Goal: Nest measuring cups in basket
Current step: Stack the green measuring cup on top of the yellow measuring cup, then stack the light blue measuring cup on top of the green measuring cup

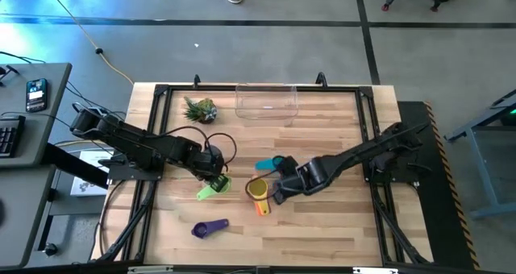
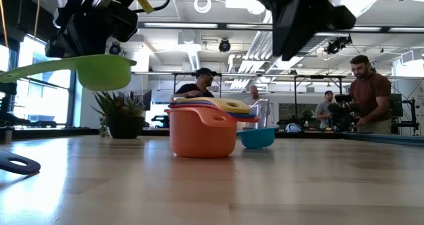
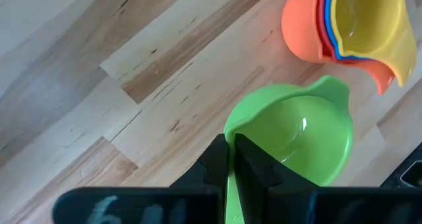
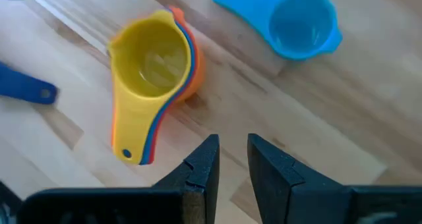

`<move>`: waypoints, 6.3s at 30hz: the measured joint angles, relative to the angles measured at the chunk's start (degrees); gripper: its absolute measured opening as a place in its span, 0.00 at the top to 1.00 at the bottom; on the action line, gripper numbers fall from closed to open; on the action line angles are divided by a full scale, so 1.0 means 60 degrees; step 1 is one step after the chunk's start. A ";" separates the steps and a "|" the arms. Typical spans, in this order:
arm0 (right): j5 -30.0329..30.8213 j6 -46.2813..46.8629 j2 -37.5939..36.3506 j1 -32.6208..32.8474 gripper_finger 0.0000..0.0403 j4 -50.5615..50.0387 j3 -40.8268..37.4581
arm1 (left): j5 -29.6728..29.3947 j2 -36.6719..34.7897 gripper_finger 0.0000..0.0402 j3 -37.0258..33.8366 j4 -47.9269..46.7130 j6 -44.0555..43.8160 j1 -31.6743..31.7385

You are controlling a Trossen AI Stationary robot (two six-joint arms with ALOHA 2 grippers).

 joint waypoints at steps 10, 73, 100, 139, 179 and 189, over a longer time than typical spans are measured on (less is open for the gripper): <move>0.0184 0.1032 0.0001 0.0402 0.82 0.3429 -0.2043 | -0.0298 0.0000 0.98 0.0000 -0.0011 0.0037 0.0049; -0.0255 0.0794 0.1829 -0.0304 0.82 0.2838 0.0105 | 0.0229 0.0000 0.98 -0.0007 -0.0241 0.1239 0.0915; 0.1180 -0.5625 0.1807 -0.2130 0.82 -0.3137 0.3948 | -0.2166 0.0142 0.98 -0.0011 0.2570 -0.4129 -0.0379; 0.1267 -0.6784 0.1810 -0.2282 0.82 -0.2878 0.3926 | -0.1468 0.1698 0.92 -0.0007 0.3781 -0.4518 0.0160; -0.0025 -0.5995 0.1810 -0.2282 0.82 -0.3431 0.3926 | -0.0911 0.0684 0.80 0.0000 0.3307 -0.0996 0.0339; -0.0600 -0.3207 0.1821 -0.2003 0.82 -0.3373 0.2636 | -0.1152 -0.1178 0.80 -0.0003 0.0488 0.0929 0.0346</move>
